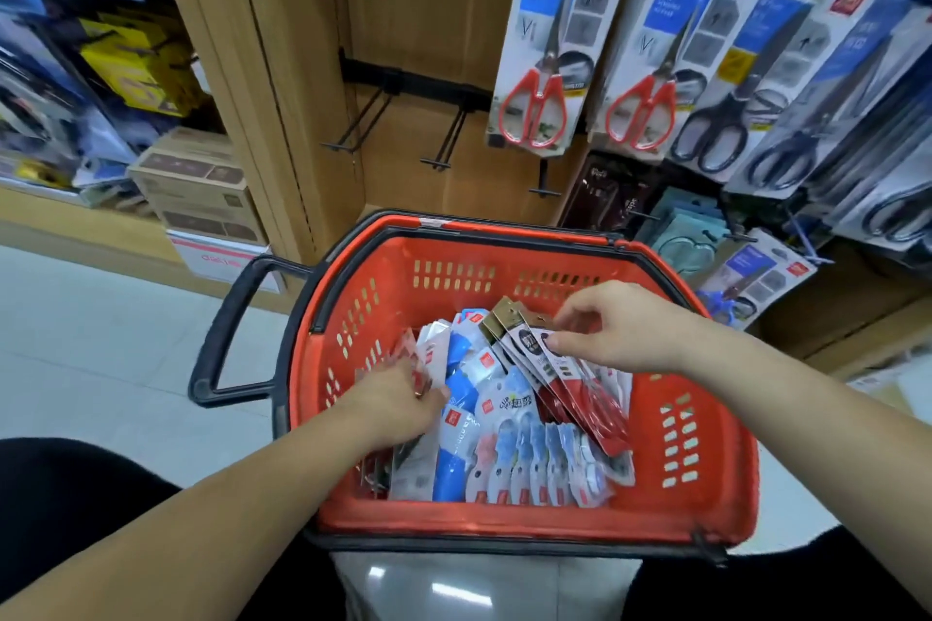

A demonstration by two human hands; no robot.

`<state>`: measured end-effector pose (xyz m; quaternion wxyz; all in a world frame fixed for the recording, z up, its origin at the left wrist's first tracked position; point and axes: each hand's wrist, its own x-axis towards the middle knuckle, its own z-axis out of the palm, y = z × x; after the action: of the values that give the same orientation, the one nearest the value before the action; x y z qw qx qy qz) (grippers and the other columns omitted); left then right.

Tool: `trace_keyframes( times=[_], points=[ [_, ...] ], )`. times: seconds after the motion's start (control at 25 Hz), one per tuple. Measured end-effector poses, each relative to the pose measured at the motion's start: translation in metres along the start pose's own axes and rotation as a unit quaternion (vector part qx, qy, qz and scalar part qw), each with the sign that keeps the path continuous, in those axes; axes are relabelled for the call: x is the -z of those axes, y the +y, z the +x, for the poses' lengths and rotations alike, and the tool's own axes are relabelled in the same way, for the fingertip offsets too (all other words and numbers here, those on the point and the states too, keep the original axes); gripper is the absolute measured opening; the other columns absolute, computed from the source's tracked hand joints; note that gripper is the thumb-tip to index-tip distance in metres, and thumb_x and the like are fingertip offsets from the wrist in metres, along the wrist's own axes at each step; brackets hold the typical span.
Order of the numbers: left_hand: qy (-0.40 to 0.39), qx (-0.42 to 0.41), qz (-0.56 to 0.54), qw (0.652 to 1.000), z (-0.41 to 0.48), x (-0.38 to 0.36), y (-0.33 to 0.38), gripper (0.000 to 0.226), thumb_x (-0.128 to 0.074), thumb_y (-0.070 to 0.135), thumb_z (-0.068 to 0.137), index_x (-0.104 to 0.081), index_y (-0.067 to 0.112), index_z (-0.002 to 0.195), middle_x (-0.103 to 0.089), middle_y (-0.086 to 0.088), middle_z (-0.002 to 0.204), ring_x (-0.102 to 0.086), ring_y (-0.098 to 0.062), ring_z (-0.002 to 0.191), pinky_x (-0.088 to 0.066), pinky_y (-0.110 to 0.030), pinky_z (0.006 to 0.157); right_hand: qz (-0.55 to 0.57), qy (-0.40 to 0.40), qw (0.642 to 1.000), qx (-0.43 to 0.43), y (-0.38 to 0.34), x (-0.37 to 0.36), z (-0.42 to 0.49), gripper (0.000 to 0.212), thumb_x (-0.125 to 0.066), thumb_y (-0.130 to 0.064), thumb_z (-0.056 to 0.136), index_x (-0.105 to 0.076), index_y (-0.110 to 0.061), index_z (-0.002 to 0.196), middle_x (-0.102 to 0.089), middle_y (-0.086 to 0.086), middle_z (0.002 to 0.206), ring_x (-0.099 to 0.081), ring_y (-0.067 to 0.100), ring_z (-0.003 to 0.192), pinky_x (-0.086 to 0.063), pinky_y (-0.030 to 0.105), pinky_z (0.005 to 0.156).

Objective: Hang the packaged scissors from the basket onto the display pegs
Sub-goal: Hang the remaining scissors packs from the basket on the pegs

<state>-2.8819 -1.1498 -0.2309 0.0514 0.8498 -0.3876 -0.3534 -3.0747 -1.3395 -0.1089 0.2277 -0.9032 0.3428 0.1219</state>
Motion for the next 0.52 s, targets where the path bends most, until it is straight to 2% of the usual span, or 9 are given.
trace_keyframes(
  times=[0.08,0.12,0.2,0.28,0.4,0.48,0.52],
  points=[
    [0.046,-0.023,0.172,0.984,0.0,-0.004,0.021,0.064,-0.043,0.071,0.097,-0.058,0.023,0.136,-0.053,-0.01,0.145,-0.05,-0.035,0.135,-0.044,-0.048,0.107,0.022,-0.032,0.999,-0.035,0.02,-0.009,0.014,0.035,-0.07,-0.055,0.093,-0.075,-0.027,0.113,-0.072,-0.007,0.107,-0.068,0.014,0.101,-0.055,0.037,0.096],
    [0.071,-0.056,0.185,0.979,0.006,-0.005,0.033,0.061,-0.043,0.069,0.098,-0.059,0.022,0.134,-0.054,-0.009,0.143,-0.051,-0.033,0.134,-0.045,-0.048,0.105,0.055,-0.037,0.997,-0.051,0.03,-0.018,0.02,0.037,-0.07,-0.054,0.094,-0.073,-0.025,0.117,-0.071,-0.005,0.111,-0.068,0.015,0.102,-0.054,0.034,0.095],
    [0.058,-0.146,0.06,0.986,0.019,-0.009,0.058,0.056,-0.049,0.061,0.101,-0.054,0.021,0.14,-0.056,-0.008,0.139,-0.055,-0.03,0.128,-0.05,-0.045,0.102,0.136,-0.032,0.986,-0.087,0.052,-0.042,0.032,0.04,-0.068,-0.052,0.096,-0.069,-0.024,0.124,-0.069,-0.003,0.12,-0.067,0.015,0.102,-0.052,0.03,0.092],
    [0.026,-0.189,-0.074,0.979,0.036,-0.01,0.08,0.06,-0.056,0.053,0.1,-0.042,0.027,0.153,-0.053,-0.003,0.15,-0.06,-0.026,0.124,-0.053,-0.042,0.101,0.159,-0.043,0.98,-0.107,0.072,-0.062,0.041,0.045,-0.067,-0.053,0.098,-0.066,-0.022,0.131,-0.066,-0.002,0.129,-0.065,0.016,0.114,-0.049,0.03,0.099],
    [0.05,-0.13,-0.166,0.976,0.064,-0.005,0.094,0.058,-0.063,0.042,0.102,-0.043,0.021,0.152,-0.053,-0.007,0.145,-0.068,-0.026,0.108,-0.055,-0.043,0.1,0.137,-0.079,0.98,-0.118,0.09,-0.072,0.055,0.045,-0.065,-0.057,0.097,-0.067,-0.023,0.125,-0.068,0.0,0.13,-0.066,0.021,0.119,-0.052,0.038,0.106],
    [0.069,-0.065,-0.148,0.984,0.083,0.003,0.091,0.071,-0.063,0.046,0.102,-0.036,0.014,0.159,-0.045,-0.008,0.151,-0.063,-0.028,0.121,-0.05,-0.039,0.105,0.171,-0.085,0.974,-0.118,0.097,-0.071,0.062,0.043,-0.064,-0.057,0.097,-0.067,-0.02,0.119,-0.07,0.006,0.127,-0.068,0.026,0.118,-0.054,0.045,0.105],
    [0.06,-0.039,-0.159,0.985,0.093,0.007,0.087,0.072,-0.062,0.048,0.102,-0.038,0.012,0.159,-0.05,-0.008,0.148,-0.063,-0.028,0.122,-0.05,-0.037,0.104,0.178,-0.09,0.973,-0.116,0.099,-0.071,0.063,0.041,-0.063,-0.056,0.098,-0.066,-0.02,0.116,-0.071,0.007,0.123,-0.069,0.027,0.116,-0.055,0.043,0.102]
  ],
)
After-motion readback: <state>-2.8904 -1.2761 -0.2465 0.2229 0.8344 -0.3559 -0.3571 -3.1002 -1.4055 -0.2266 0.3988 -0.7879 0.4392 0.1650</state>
